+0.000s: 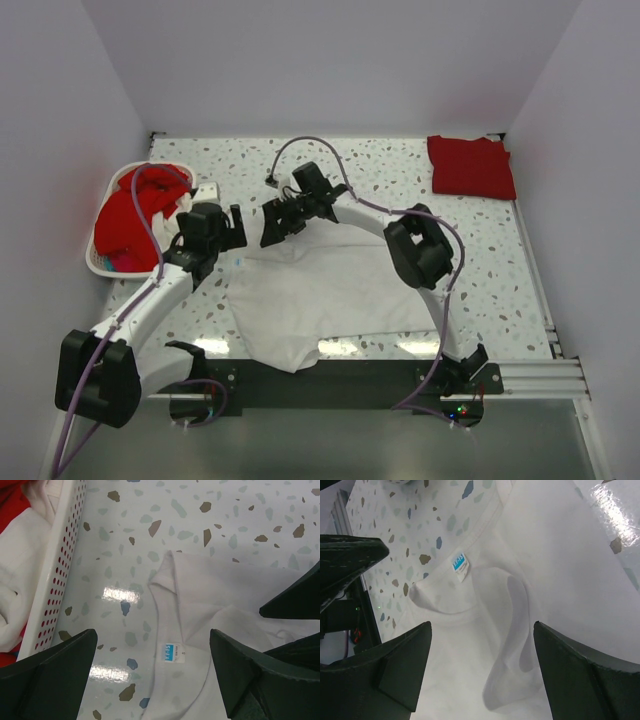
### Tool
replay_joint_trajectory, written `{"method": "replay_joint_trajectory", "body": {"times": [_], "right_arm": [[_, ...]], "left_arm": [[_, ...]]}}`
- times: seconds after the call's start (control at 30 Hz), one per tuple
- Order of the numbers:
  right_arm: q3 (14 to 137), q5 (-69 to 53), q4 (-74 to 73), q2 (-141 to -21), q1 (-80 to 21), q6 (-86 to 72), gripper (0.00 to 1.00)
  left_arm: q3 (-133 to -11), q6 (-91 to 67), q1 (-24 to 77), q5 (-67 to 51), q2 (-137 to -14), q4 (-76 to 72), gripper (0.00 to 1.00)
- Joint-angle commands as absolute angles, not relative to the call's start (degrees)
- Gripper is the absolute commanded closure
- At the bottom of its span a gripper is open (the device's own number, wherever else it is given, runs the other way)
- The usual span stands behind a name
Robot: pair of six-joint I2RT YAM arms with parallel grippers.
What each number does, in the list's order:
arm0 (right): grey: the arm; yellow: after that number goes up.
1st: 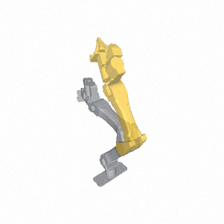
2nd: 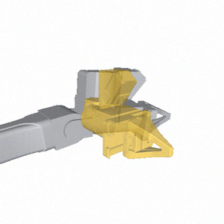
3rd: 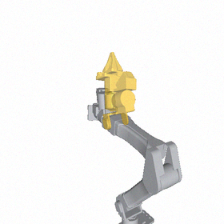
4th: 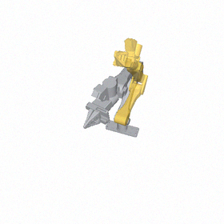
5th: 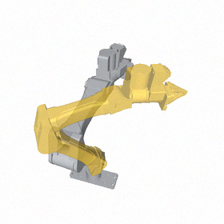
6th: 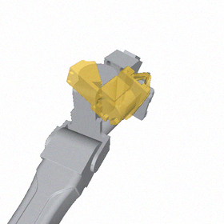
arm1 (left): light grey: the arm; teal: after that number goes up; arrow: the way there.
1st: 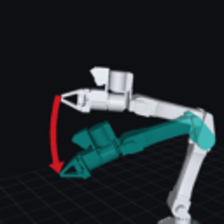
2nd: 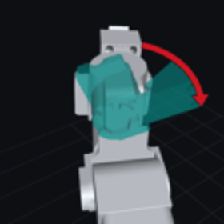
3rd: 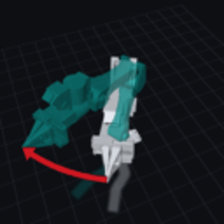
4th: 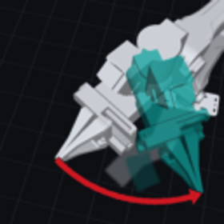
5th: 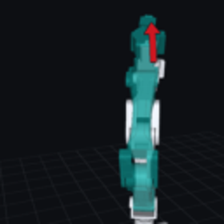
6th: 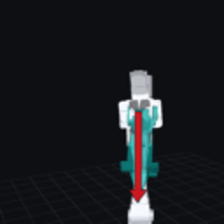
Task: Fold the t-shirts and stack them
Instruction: Fold the tshirt
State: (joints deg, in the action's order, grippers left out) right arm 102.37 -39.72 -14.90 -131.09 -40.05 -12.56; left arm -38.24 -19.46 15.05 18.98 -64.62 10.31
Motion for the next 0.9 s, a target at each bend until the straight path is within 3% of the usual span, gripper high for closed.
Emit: {"method": "replay_joint_trajectory", "body": {"times": [0.0,0.43,0.87], "right_arm": [[106.43,-42.44,-12.93,-133.49,-39.99,-14.41,0.14],[102.05,-51.76,-7.74,-133.24,-40.17,-17.58,0.19],[96.51,-51.95,-10.63,-127.62,-42.62,-14.16,0.22]], "left_arm": [[-40.43,-21.00,14.68,22.15,-64.69,10.02,0.00],[-40.78,-21.36,14.68,22.15,-65.13,10.72,0.00],[-40.87,-21.36,14.68,21.62,-65.13,10.81,0.00]]}}
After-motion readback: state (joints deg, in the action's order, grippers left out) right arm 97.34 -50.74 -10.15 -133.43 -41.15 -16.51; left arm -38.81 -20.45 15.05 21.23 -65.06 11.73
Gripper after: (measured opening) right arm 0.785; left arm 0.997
